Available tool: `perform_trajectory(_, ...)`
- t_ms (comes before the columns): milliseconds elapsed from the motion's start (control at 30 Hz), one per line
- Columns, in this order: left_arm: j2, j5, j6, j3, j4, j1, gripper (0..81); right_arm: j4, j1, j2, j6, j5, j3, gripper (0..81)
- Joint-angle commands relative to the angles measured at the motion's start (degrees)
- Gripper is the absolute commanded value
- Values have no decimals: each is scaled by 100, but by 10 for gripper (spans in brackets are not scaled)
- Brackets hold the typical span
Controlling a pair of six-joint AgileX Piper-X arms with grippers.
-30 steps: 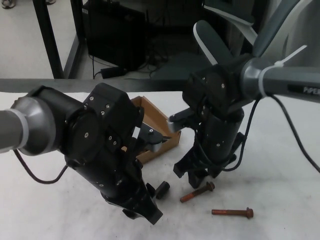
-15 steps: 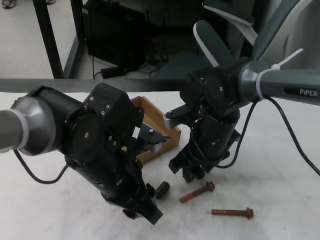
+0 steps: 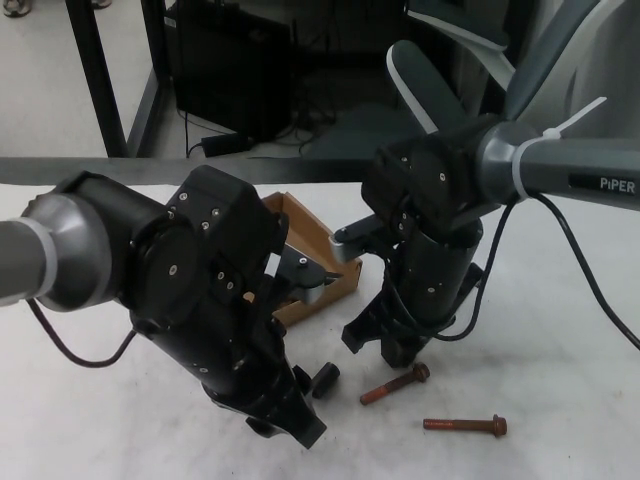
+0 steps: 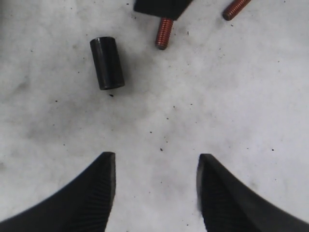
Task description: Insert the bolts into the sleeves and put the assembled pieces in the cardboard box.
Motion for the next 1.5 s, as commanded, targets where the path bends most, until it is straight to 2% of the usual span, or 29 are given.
perform_trajectory(0,-81,-24,49,-35,-73,-12,491,101,-6,-65,-37,-50,-22,2)
perform_trajectory(233,-81,-144,42,-370,-157,-243,491,-65,-166,-371,-98,128,-22,2)
perform_trajectory(367,-28,-157,60,-671,-162,-348,491,-29,-444,-382,-244,368,-14,2)
perform_trajectory(633,353,-110,128,-1047,-25,-483,491,156,-1051,-382,-388,403,-14,2)
perform_trajectory(867,605,-110,198,-1047,-53,-566,491,156,-1382,-382,-427,368,-14,2)
perform_trajectory(1167,1083,-110,212,-1271,-178,-566,491,114,-1412,-382,-427,197,53,2)
perform_trajectory(1467,1691,-110,199,-1971,-138,-566,491,-35,-1412,-382,-549,81,873,2)
